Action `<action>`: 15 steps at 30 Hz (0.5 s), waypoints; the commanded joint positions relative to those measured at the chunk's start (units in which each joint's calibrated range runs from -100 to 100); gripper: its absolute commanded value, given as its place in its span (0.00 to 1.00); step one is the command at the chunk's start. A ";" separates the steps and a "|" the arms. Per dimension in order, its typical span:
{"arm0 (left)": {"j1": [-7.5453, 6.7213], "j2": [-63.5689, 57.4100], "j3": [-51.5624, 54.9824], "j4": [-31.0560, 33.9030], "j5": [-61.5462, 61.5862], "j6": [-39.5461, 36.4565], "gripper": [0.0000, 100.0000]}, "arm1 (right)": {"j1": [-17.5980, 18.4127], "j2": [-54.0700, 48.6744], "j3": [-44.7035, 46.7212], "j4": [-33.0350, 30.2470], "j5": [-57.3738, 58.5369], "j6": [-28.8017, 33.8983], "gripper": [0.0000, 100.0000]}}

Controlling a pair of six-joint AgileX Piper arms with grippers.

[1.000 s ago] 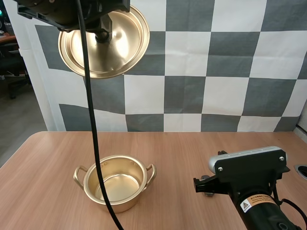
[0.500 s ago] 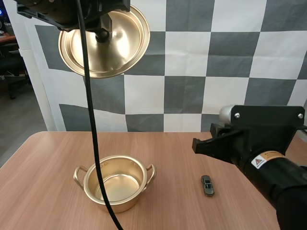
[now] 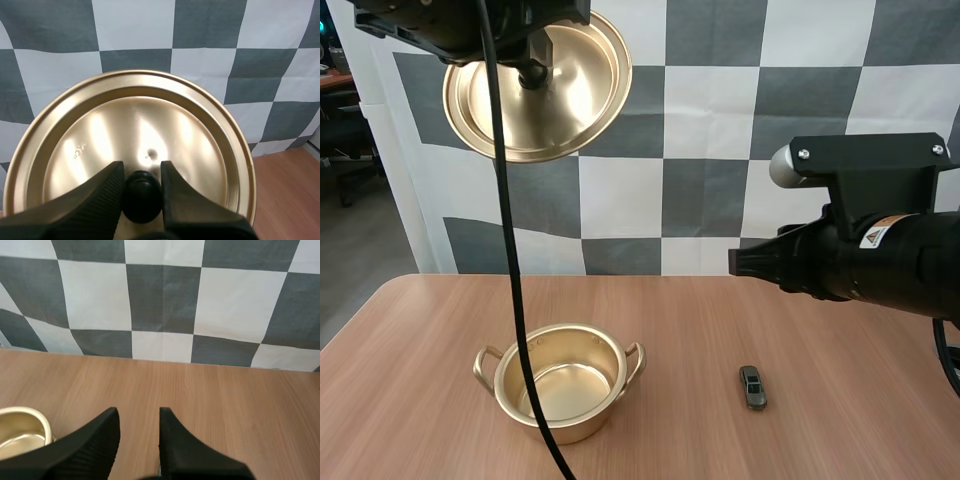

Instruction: Open the pot, put the car inside, and close it

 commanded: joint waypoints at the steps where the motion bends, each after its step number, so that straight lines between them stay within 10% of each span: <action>1: -0.02 -0.02 0.01 -0.38 0.02 0.01 0.00 | -0.02 0.00 -0.24 -0.04 5.50 0.03 0.46; 7: -0.02 -0.02 0.01 -0.38 0.02 0.01 0.00 | -0.02 0.12 -0.24 -0.12 13.57 8.31 0.55; 15: -0.02 -0.02 0.01 -0.86 0.02 0.01 0.00 | -0.02 7.33 -0.24 2.69 20.24 0.06 0.84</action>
